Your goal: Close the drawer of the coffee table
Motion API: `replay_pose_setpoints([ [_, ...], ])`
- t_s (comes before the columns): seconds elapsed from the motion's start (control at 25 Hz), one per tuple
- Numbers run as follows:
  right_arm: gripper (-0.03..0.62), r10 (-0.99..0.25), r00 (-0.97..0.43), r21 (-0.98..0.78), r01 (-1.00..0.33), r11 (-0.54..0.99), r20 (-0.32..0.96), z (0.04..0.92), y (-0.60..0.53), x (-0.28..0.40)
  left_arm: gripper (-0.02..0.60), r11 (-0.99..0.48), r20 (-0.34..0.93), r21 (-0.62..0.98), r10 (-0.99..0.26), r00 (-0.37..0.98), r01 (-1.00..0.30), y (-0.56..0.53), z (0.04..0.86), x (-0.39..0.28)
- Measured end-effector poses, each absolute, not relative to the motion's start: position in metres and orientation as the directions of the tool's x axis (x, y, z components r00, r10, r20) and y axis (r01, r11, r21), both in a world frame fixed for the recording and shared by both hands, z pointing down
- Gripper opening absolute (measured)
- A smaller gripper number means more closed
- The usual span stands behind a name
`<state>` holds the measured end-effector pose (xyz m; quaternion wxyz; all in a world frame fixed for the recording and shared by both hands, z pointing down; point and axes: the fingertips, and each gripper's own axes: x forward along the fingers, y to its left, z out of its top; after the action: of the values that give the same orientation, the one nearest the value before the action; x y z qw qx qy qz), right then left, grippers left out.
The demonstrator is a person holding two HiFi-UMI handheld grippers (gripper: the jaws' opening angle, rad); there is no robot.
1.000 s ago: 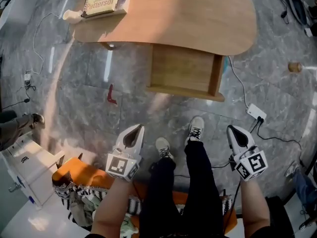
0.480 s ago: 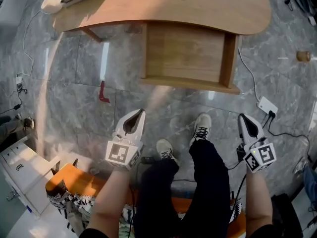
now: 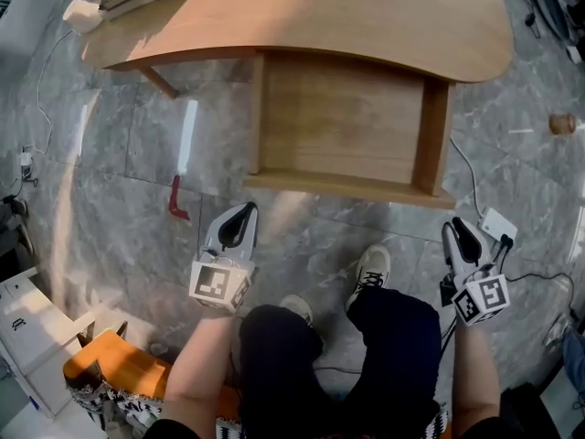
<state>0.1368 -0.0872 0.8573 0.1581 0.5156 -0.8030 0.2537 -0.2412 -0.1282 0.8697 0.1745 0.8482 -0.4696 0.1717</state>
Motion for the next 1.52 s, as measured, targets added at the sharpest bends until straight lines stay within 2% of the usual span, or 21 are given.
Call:
replay_pose_setpoints([
  [0.04, 0.093, -0.754, -0.412, -0.236, -0.911, 0.338, 0.512, 0.864, -0.089, 0.140, 0.023, -0.493, 0.451, 0.139, -0.740, 0.499, -0.859, -0.130, 0.879, -0.243],
  [0.08, 0.123, -0.761, -0.403, -0.228, -0.915, 0.333, 0.508, 0.870, -0.089, 0.143, 0.092, -0.486, 0.445, 0.141, -0.747, 0.494, -0.863, -0.132, 0.887, -0.246],
  [0.12, 0.150, -0.769, -0.394, -0.221, -0.919, 0.326, 0.503, 0.876, -0.090, 0.146, 0.127, -0.477, 0.436, 0.137, -0.758, 0.485, -0.868, -0.135, 0.893, -0.250],
  [0.16, 0.163, -0.779, -0.384, -0.213, -0.923, 0.320, 0.496, 0.881, -0.091, 0.148, 0.132, -0.467, 0.425, 0.126, -0.772, 0.473, -0.875, -0.138, 0.896, -0.254],
  [0.32, 0.208, -0.800, -0.375, -0.161, -0.927, 0.340, 0.468, 0.899, -0.098, 0.146, 0.232, -0.474, 0.374, 0.067, -0.804, 0.462, -0.878, -0.157, 0.900, -0.262],
  [0.52, 0.222, -0.801, -0.411, -0.068, -0.902, 0.426, 0.436, 0.905, -0.109, 0.134, 0.270, -0.559, 0.304, 0.006, -0.789, 0.534, -0.829, -0.171, 0.900, -0.246],
  [0.72, 0.222, -0.804, -0.460, -0.047, -0.876, 0.479, 0.377, 0.901, -0.128, 0.126, 0.275, -0.626, 0.269, -0.069, -0.761, 0.590, -0.776, -0.184, 0.907, -0.238],
  [0.84, 0.222, -0.804, -0.478, -0.040, -0.867, 0.498, 0.353, 0.899, -0.132, 0.126, 0.271, -0.663, 0.293, -0.135, -0.737, 0.609, -0.737, -0.185, 0.901, -0.234],
  [1.04, 0.222, -0.818, -0.469, -0.071, -0.878, 0.474, 0.334, 0.901, -0.130, 0.127, 0.258, -0.700, 0.328, -0.123, -0.698, 0.637, -0.704, -0.182, 0.902, -0.232],
  [1.28, 0.207, -0.810, -0.462, -0.040, -0.876, 0.482, 0.361, 0.898, -0.129, 0.125, 0.207, -0.733, 0.305, -0.112, -0.668, 0.679, -0.671, -0.182, 0.891, -0.219],
  [1.52, 0.202, -0.788, -0.438, -0.029, -0.880, 0.474, 0.433, 0.903, -0.127, 0.127, 0.202, -0.736, 0.348, -0.135, -0.662, 0.664, -0.663, -0.183, 0.889, -0.219],
])
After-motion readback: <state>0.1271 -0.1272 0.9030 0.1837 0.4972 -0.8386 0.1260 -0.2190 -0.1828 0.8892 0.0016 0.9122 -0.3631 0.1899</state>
